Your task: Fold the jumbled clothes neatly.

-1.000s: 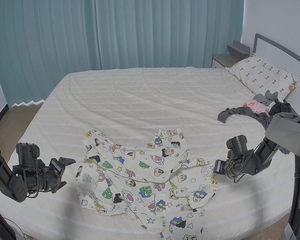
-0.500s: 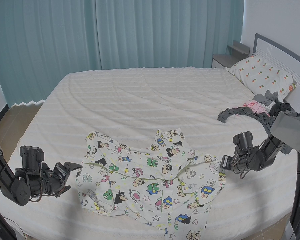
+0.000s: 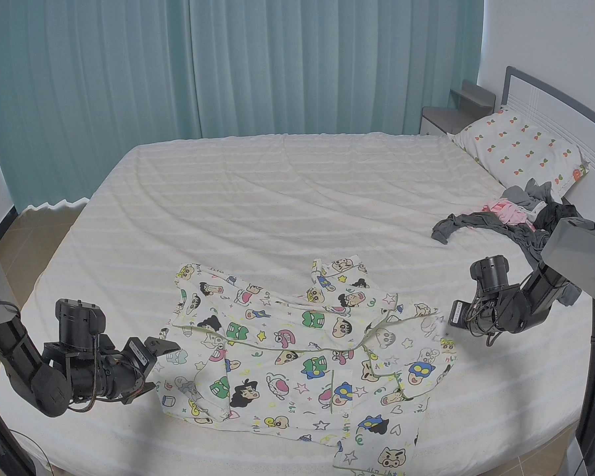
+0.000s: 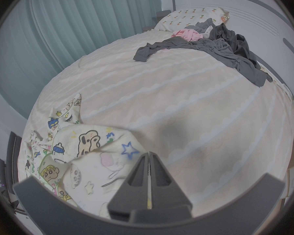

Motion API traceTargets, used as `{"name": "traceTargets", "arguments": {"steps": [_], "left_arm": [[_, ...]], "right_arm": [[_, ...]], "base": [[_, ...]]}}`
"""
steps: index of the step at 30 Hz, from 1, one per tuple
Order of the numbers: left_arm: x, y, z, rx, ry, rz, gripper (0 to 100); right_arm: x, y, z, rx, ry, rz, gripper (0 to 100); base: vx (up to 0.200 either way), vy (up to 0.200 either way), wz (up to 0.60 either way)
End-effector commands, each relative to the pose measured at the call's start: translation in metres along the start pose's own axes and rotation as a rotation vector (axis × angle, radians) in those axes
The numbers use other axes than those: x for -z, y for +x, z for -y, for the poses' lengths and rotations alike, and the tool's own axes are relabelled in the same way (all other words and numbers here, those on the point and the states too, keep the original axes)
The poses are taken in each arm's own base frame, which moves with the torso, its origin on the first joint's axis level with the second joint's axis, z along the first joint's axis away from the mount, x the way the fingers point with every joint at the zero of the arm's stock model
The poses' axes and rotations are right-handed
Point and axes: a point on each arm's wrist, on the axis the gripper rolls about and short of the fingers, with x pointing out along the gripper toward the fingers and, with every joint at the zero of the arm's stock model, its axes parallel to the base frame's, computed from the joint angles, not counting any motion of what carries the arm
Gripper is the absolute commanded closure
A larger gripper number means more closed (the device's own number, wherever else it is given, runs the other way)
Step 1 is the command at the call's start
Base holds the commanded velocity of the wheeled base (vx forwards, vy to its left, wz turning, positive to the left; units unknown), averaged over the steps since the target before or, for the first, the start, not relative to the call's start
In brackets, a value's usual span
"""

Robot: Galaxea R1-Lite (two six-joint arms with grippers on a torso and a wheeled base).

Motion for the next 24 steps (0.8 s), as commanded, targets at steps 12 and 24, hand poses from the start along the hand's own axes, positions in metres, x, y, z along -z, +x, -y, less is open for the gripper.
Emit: {"name": "traceTargets", "arguments": {"steps": [12,24], "left_arm": [[0.019,0.069,0.011,-0.070,0.163,-0.005,0],[0.044,0.095,0.027,-0.164,0.275,-0.003,0]], "right_arm": [[0.000,-0.001,-0.006,0.012,-0.013,0.018,100],[0.012,-0.010,-0.022,-0.065,-0.045,0.078,100]], "base": [[0.000,0.000,0.00],[0.000,0.000,0.00]]}}
